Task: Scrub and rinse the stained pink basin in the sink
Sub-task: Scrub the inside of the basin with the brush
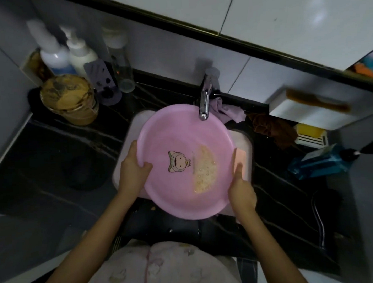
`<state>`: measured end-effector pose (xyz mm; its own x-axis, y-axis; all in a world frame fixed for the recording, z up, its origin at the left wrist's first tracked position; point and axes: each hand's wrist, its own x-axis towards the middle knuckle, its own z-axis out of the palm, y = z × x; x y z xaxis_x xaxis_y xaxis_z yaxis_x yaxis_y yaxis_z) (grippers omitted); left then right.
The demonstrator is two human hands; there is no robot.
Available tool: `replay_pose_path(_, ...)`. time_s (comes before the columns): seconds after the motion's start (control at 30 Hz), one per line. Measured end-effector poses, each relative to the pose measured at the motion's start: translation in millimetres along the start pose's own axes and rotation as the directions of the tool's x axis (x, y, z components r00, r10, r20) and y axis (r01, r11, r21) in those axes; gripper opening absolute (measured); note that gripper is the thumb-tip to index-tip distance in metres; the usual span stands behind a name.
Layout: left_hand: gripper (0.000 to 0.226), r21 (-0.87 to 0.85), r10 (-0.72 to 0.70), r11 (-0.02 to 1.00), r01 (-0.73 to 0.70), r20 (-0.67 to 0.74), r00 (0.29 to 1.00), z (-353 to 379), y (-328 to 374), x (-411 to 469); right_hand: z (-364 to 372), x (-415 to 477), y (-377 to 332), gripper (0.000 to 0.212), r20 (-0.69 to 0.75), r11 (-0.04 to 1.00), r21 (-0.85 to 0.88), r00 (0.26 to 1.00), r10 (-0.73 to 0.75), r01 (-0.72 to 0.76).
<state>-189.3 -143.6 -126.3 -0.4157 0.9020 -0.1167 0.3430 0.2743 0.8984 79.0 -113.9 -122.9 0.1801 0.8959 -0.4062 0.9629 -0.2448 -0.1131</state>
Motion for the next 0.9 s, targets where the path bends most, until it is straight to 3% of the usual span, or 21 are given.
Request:
replay_pose_path(0.03, 0.057, -0.006, -0.002, 1.000, 0.002, -0.002, 1.000, 0.4, -0.4, 0.2, 3.1, -16.2, 8.4, 0.054, 0.022, 0.997, -0.082, 1.000, -0.009, 0.011)
replay_pose_path(0.1, 0.057, -0.004, -0.004, 1.000, 0.004, -0.012, 1.000, 0.0, 0.9, -0.5, 10.5, -44.2, 13.6, 0.063, 0.109, 0.962, -0.197, 0.979, -0.173, 0.191)
replay_pose_path(0.17, 0.057, -0.032, -0.005, 0.999, 0.005, -0.012, 1.000, -0.3, 1.9, -2.9, 15.8, -60.6, 11.8, 0.064, 0.206, 0.904, -0.178, 0.913, -0.352, 0.388)
replay_pose_path(0.23, 0.060, -0.068, -0.004, 0.998, 0.003, -0.012, 1.000, -0.8, 0.8, -5.0, 13.6, -49.1, 0.6, 0.063, 0.253, 0.862, -0.230, 0.883, -0.394, 0.451)
replay_pose_path(0.43, 0.063, -0.062, -0.003, 0.998, 0.003, -0.002, 1.000, -1.5, -4.6, -3.6, -7.9, 35.2, -37.9, 0.060, 0.134, 0.911, -0.286, 0.954, -0.268, 0.296)
replay_pose_path(0.57, 0.063, -0.078, -0.014, 0.997, 0.014, -0.003, 1.000, -4.1, -13.0, -2.8, -4.8, 37.5, -42.1, 0.047, 0.282, 0.820, -0.485, 0.942, -0.183, 0.304)
replay_pose_path(0.63, 0.061, -0.091, -0.014, 0.996, 0.014, -0.001, 1.000, -3.7, -16.5, -2.6, 3.7, 15.7, -37.9, 0.036, 0.412, 0.801, -0.497, 0.903, -0.121, 0.334)
replay_pose_path(0.73, 0.050, -0.085, 0.013, 0.996, -0.011, 0.022, 1.000, -2.6, -17.9, -0.1, 9.9, -23.7, -47.3, 0.030, 0.607, 0.843, -0.307, 0.773, -0.185, 0.442)
replay_pose_path(0.8, 0.044, -0.086, 0.036, 0.996, -0.031, 0.058, 0.998, -3.0, -18.6, 2.0, 15.3, -42.8, -70.4, 0.030, 0.658, 0.871, -0.145, 0.703, -0.270, 0.470)
replay_pose_path(0.9, 0.046, -0.090, 0.055, 0.995, -0.049, 0.068, 0.996, -3.5, -21.7, 3.2, 5.2, -58.3, -123.1, 0.038, 0.584, 0.913, 0.219, 0.703, -0.406, 0.345)
